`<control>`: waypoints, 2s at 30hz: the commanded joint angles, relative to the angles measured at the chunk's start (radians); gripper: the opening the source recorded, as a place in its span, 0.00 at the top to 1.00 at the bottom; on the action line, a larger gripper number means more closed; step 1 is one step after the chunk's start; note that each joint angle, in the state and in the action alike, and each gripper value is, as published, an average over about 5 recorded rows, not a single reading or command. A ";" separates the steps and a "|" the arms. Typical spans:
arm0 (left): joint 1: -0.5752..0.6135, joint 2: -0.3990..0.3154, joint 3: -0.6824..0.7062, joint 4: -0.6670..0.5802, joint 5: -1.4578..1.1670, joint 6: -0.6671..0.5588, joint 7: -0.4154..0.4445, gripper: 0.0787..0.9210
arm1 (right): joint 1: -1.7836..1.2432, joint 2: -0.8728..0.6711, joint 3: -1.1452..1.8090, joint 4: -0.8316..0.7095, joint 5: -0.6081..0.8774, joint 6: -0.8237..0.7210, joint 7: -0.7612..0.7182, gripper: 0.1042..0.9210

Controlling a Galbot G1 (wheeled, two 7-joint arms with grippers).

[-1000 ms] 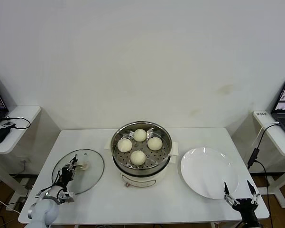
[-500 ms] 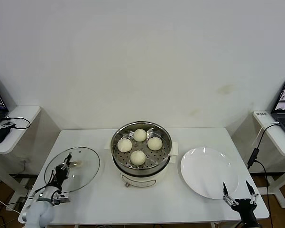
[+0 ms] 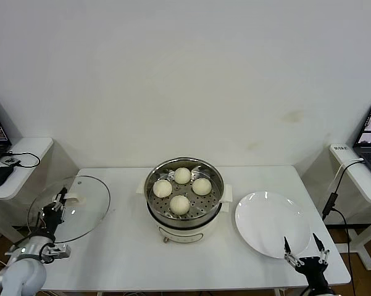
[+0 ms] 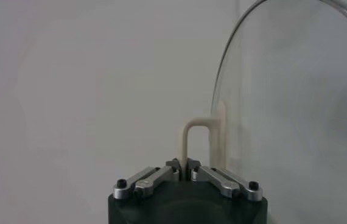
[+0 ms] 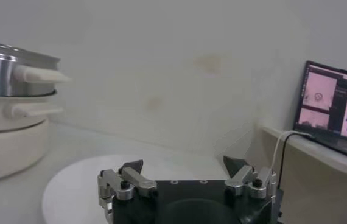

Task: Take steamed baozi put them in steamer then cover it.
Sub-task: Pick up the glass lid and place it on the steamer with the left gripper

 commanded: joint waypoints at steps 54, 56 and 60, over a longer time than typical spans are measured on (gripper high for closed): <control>-0.410 -0.271 0.817 -0.200 0.263 0.559 0.418 0.93 | 0.061 0.066 -0.123 -0.122 -0.268 0.054 0.077 0.12; -0.410 -0.280 0.817 -0.193 0.268 0.556 0.416 0.93 | 0.060 0.067 -0.125 -0.122 -0.267 0.053 0.077 0.12; -0.406 -0.296 0.814 -0.179 0.282 0.549 0.413 0.93 | 0.060 0.067 -0.125 -0.123 -0.267 0.054 0.077 0.12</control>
